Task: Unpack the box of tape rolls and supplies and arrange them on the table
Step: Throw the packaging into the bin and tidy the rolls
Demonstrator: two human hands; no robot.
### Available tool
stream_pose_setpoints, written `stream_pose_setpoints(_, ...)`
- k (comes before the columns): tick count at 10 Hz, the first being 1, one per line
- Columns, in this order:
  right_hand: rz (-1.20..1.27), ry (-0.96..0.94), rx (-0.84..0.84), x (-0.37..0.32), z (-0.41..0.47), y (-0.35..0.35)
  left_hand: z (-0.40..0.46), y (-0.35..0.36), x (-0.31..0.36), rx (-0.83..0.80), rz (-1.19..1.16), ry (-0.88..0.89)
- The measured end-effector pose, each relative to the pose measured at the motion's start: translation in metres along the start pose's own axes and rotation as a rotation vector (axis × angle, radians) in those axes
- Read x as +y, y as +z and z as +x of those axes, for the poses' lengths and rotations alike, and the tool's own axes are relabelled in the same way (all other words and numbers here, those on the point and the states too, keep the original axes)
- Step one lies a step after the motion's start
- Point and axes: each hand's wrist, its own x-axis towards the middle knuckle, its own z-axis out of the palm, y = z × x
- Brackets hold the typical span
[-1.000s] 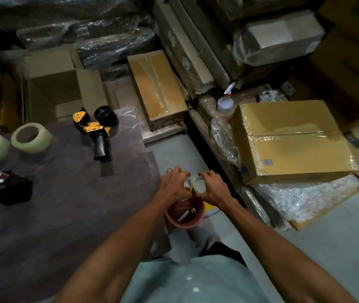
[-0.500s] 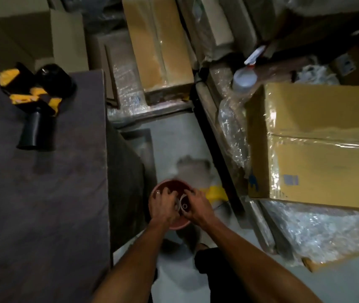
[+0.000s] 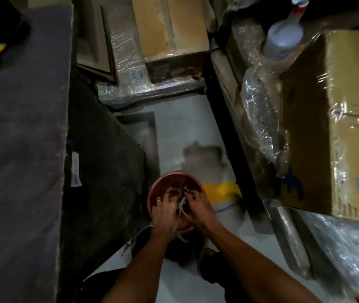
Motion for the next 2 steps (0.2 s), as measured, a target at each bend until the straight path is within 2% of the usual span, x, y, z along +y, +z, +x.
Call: stream_pose_setpoints(2,0.019,-0.059,-0.051,0.0015,0.0091,0.0078,0.0104,0.0147,-0.0091,0.009,-0.124,-0.016)
